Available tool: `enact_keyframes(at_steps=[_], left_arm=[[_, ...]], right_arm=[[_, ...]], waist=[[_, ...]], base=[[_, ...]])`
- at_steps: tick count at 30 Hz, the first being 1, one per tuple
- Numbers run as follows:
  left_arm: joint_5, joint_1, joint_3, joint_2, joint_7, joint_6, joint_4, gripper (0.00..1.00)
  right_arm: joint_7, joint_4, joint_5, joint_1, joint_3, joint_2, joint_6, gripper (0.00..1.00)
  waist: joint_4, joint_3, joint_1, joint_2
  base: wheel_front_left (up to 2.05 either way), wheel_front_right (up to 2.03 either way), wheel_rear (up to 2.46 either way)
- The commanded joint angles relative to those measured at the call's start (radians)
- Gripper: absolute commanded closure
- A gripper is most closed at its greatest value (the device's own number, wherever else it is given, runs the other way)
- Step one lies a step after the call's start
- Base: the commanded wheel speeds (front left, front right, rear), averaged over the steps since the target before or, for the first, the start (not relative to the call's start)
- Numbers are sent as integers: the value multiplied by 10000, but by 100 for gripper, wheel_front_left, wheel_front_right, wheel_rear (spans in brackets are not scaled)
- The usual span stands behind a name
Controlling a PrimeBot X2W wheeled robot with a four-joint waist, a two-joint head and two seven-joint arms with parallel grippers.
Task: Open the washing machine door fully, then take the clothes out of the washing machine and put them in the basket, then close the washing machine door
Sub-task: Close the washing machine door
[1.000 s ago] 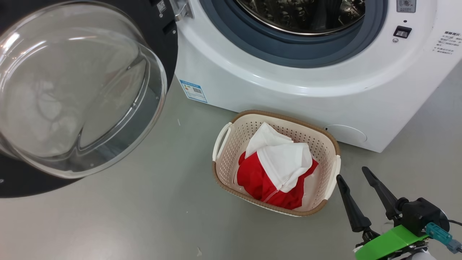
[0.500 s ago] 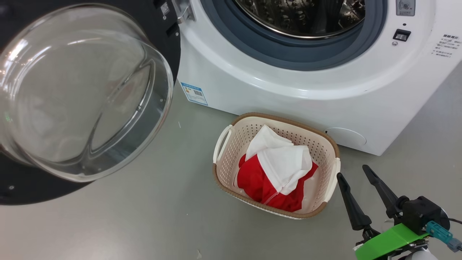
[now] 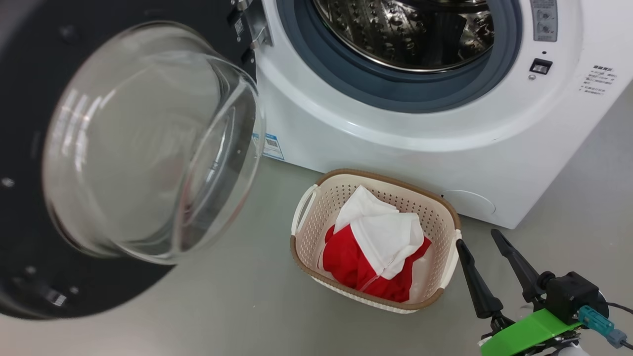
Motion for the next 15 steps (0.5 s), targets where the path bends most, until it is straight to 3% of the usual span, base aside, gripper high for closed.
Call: enact_keyframes(at_steps=[1, 15], left_arm=[[-231, 180, 28, 365, 351, -76, -559, 100], [-1719, 1280, -278, 469, 1798, -77, -3392, 100]], right_arm=[[-65, -208, -57, 14, 158, -10, 63, 0], [-65, -265, -23, 244, 121, 218, 63, 0]], waist=[[-32, -125, 0, -1], [-462, -461, 0, -1]], base=[[0, 0, 0], [0, 0, 0]])
